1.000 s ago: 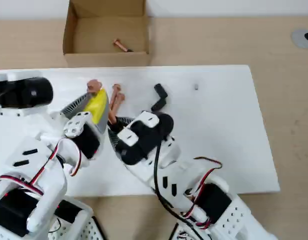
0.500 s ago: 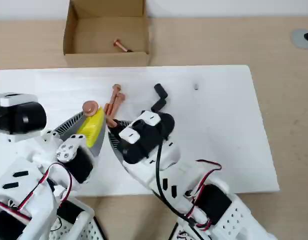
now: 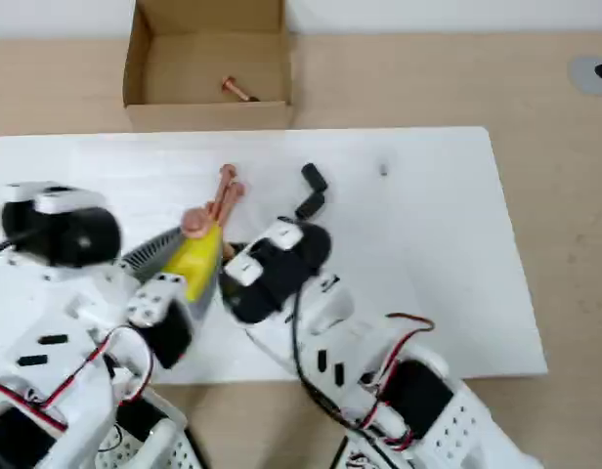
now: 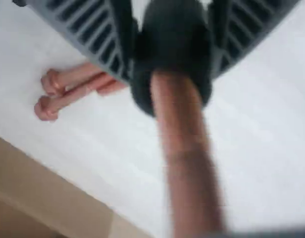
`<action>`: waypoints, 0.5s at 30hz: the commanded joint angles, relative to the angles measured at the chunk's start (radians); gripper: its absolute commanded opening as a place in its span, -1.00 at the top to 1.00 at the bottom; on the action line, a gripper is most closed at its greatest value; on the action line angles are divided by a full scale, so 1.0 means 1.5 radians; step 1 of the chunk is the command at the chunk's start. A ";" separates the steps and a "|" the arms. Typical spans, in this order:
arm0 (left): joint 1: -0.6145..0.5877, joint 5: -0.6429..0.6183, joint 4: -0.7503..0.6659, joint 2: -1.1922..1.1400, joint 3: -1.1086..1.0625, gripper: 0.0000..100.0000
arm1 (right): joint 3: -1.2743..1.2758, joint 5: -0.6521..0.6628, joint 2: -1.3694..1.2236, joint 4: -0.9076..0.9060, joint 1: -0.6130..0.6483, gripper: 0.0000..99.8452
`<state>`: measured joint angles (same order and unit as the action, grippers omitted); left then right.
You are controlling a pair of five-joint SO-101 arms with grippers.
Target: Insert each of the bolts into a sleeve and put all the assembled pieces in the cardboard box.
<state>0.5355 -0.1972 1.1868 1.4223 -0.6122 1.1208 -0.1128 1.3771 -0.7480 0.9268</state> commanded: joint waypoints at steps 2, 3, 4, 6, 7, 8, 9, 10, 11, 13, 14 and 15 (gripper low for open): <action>0.042 0.003 -0.003 -0.007 -0.015 0.99 | -0.009 0.031 0.009 0.002 0.027 0.98; 0.042 0.003 -0.003 -0.007 -0.020 0.99 | -0.009 0.038 0.010 0.002 0.027 0.98; 0.041 0.004 -0.003 -0.007 -0.025 0.99 | -0.009 0.043 0.010 0.002 0.027 0.98; 0.041 0.004 -0.003 -0.007 -0.031 0.99 | -0.009 0.045 0.010 0.003 0.027 0.98; 0.041 0.004 -0.003 -0.007 -0.033 0.99 | -0.009 0.045 0.010 0.004 0.027 0.98; 0.040 0.004 -0.001 -0.007 -0.034 0.99 | -0.009 0.051 0.010 0.006 0.027 0.98; 0.040 0.004 0.000 -0.007 -0.034 0.99 | -0.009 0.056 0.010 0.007 0.027 0.98; 0.040 0.004 0.001 -0.007 -0.034 0.99 | -0.010 0.059 0.011 0.008 0.027 0.98; 0.038 0.004 0.001 -0.007 -0.034 0.99 | -0.010 0.059 0.011 0.012 0.027 0.98; 0.015 0.004 0.001 -0.007 -0.034 0.99 | -0.013 0.059 0.011 0.025 0.024 0.98; 0.003 0.003 0.001 -0.007 -0.034 0.99 | -0.013 0.060 0.011 0.035 0.023 0.98; -0.009 0.003 0.001 -0.007 -0.034 0.99 | -0.013 0.065 0.011 0.041 0.023 0.98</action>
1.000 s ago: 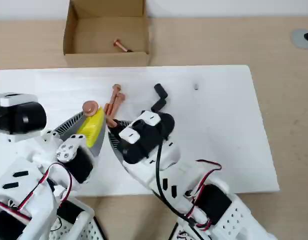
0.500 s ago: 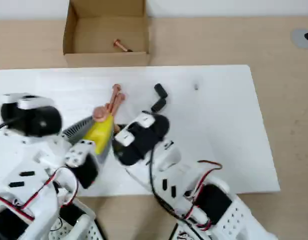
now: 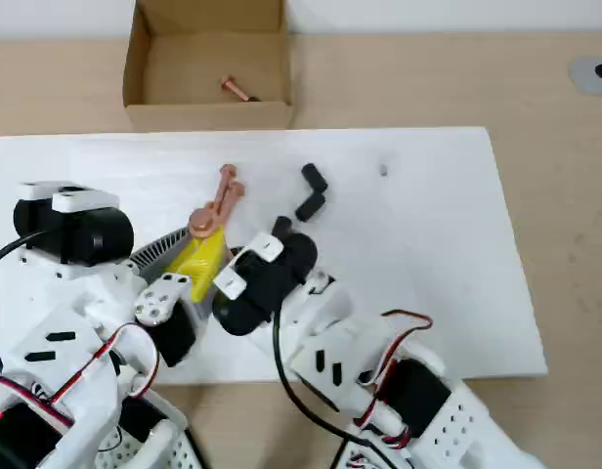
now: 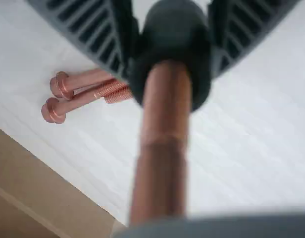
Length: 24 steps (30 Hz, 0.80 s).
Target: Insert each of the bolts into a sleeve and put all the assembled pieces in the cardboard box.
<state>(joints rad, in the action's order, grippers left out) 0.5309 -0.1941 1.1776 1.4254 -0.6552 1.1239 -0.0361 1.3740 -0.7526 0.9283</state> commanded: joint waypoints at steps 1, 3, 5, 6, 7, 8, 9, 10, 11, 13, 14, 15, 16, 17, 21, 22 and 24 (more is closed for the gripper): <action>-0.014 0.000 0.008 -0.009 -0.005 0.98 | -0.015 0.019 0.013 0.049 0.022 0.98; -0.030 -0.003 0.011 -0.009 -0.006 0.94 | -0.014 0.021 0.013 0.060 0.022 0.98; -0.040 -0.003 0.018 -0.009 -0.005 0.92 | -0.014 0.021 0.013 0.071 0.022 0.98; -0.041 -0.003 0.023 -0.009 -0.005 0.91 | -0.014 0.021 0.013 0.076 0.022 0.98; -0.041 -0.003 0.024 -0.009 -0.006 0.91 | -0.014 0.021 0.013 0.082 0.022 0.98; -0.041 -0.003 0.029 -0.009 -0.006 0.91 | -0.014 0.021 0.013 0.087 0.022 0.98; -0.041 -0.003 0.036 -0.009 -0.005 0.91 | -0.014 0.021 0.013 0.090 0.022 0.98; -0.040 -0.003 0.039 -0.009 -0.007 0.91 | -0.014 0.021 0.013 0.090 0.022 0.98; -0.039 -0.003 0.044 -0.009 -0.008 0.91 | -0.014 0.021 0.013 0.090 0.022 0.98; -0.039 -0.003 0.053 -0.009 -0.009 0.90 | -0.014 0.021 0.013 0.090 0.021 0.98; -0.039 -0.005 0.061 -0.009 -0.009 0.88 | -0.014 0.021 0.013 0.090 0.021 0.98; -0.039 -0.016 0.066 -0.009 -0.009 0.86 | -0.014 0.021 0.013 0.090 0.021 0.98; -0.039 -0.031 0.072 -0.009 -0.009 0.84 | -0.014 0.021 0.013 0.090 0.021 0.98; -0.039 -0.042 0.079 -0.009 -0.009 0.82 | -0.014 0.021 0.013 0.091 0.021 0.98; -0.039 -0.050 0.088 -0.009 -0.009 0.79 | -0.014 0.021 0.013 0.094 0.021 0.98; -0.039 -0.050 0.088 -0.009 -0.009 0.79 | -0.014 0.021 0.013 0.094 0.021 0.98; -0.039 -0.050 0.088 -0.009 -0.009 0.79 | -0.014 0.021 0.013 0.094 0.021 0.98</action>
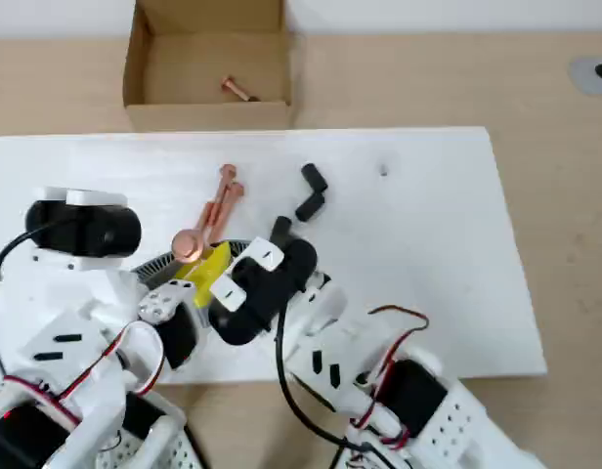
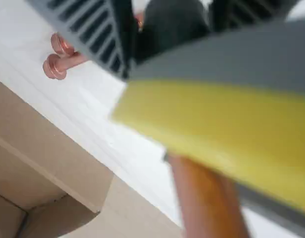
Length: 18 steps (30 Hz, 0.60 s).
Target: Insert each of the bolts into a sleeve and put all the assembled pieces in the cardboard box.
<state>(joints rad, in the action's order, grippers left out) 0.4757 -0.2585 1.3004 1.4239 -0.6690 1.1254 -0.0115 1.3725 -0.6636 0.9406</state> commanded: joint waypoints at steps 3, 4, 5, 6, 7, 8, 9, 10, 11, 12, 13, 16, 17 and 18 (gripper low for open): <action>-0.003 -0.007 0.006 -0.008 0.000 0.79 | -0.015 0.005 0.014 0.035 0.013 0.98; -0.003 -0.007 0.006 -0.008 0.000 0.79 | -0.015 0.005 0.014 0.035 0.013 0.98; -0.004 -0.007 0.006 -0.008 0.000 0.79 | -0.015 0.005 0.014 0.035 0.013 0.98; -0.005 -0.007 0.006 -0.008 0.000 0.79 | -0.015 0.005 0.014 0.035 0.013 0.98; -0.005 -0.007 0.006 -0.008 0.000 0.79 | -0.015 0.005 0.014 0.035 0.013 0.98; -0.005 -0.007 0.006 -0.008 0.000 0.79 | -0.015 0.005 0.014 0.035 0.013 0.98; -0.005 -0.007 0.006 -0.008 0.000 0.79 | -0.015 0.005 0.014 0.035 0.013 0.98; -0.005 -0.007 0.006 -0.008 0.001 0.79 | -0.015 0.005 0.014 0.035 0.013 0.98; -0.005 -0.007 0.006 -0.008 0.002 0.79 | -0.015 0.005 0.014 0.035 0.013 0.98; -0.005 -0.006 0.006 -0.008 0.003 0.79 | -0.015 0.005 0.014 0.035 0.013 0.98; -0.005 -0.005 0.006 -0.008 0.003 0.79 | -0.016 0.006 0.014 0.038 0.013 0.98; -0.005 -0.005 0.006 -0.008 0.005 0.79 | -0.016 0.006 0.014 0.072 0.011 0.98; -0.005 -0.004 0.006 -0.008 0.006 0.79 | -0.016 0.006 0.014 0.084 0.004 0.98; -0.005 -0.004 0.007 -0.008 0.006 0.79 | -0.018 0.006 0.014 0.094 -0.002 0.98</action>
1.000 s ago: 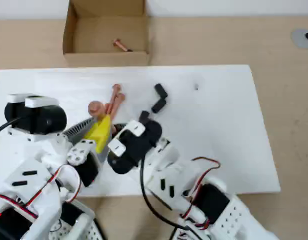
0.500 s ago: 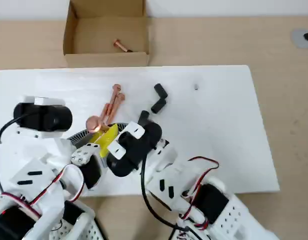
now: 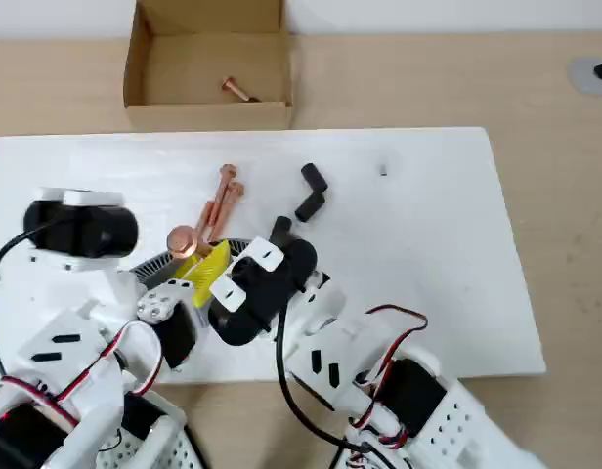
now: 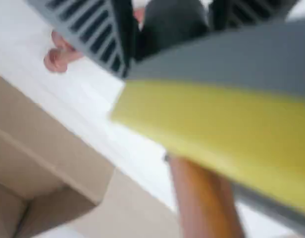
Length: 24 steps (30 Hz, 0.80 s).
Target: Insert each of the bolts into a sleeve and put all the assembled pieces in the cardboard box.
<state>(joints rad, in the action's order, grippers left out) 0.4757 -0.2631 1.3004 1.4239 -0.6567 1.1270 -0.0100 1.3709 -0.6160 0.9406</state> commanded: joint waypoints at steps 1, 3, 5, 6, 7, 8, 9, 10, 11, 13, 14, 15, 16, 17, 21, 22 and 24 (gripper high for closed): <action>-0.005 -0.001 0.007 -0.008 -0.002 0.79 | -0.022 0.005 0.015 0.068 -0.006 0.98; -0.005 -0.001 0.007 -0.008 -0.002 0.79 | -0.025 0.005 0.015 0.068 -0.016 0.98; -0.002 -0.001 0.013 -0.008 -0.002 0.79 | -0.025 0.004 0.015 0.065 -0.021 0.98; -0.002 -0.001 0.020 -0.008 0.002 0.79 | -0.025 0.004 0.015 0.065 -0.025 0.98; -0.002 -0.002 0.032 -0.009 0.009 0.76 | -0.026 0.004 0.015 0.068 -0.026 0.98; -0.002 -0.003 0.045 -0.012 0.018 0.74 | -0.026 0.004 0.015 0.069 -0.027 0.98; -0.002 -0.003 0.060 -0.019 0.032 0.73 | -0.026 0.002 0.015 0.069 -0.030 0.98; -0.002 -0.003 0.077 -0.030 0.047 0.72 | -0.026 0.001 0.015 0.069 -0.030 0.98; -0.002 -0.003 0.093 -0.043 0.062 0.71 | -0.024 0.001 0.015 0.069 -0.030 0.98; -0.002 -0.003 0.124 -0.069 0.099 0.71 | -0.024 0.001 0.015 0.070 -0.033 0.98; -0.002 -0.002 0.138 -0.080 0.117 0.71 | -0.024 0.001 0.015 0.070 -0.035 0.98; -0.002 -0.001 0.150 -0.088 0.134 0.71 | -0.024 0.001 0.015 0.070 -0.038 0.98; -0.002 -0.001 0.161 -0.096 0.151 0.71 | -0.024 0.001 0.015 0.070 -0.039 0.98; -0.002 -0.001 0.169 -0.101 0.166 0.70 | -0.024 0.001 0.015 0.070 -0.040 0.98; -0.002 -0.001 0.182 -0.105 0.189 0.69 | -0.025 0.001 0.015 0.070 -0.040 0.98; -0.002 -0.001 0.182 -0.105 0.190 0.69 | -0.025 0.001 0.015 0.070 -0.040 0.98; -0.002 -0.001 0.183 -0.105 0.191 0.69 | -0.025 0.001 0.015 0.070 -0.040 0.98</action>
<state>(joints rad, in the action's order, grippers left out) 0.4741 -0.2708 1.5612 1.2781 -0.4051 1.1239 -0.0115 1.3725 -0.5577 0.9099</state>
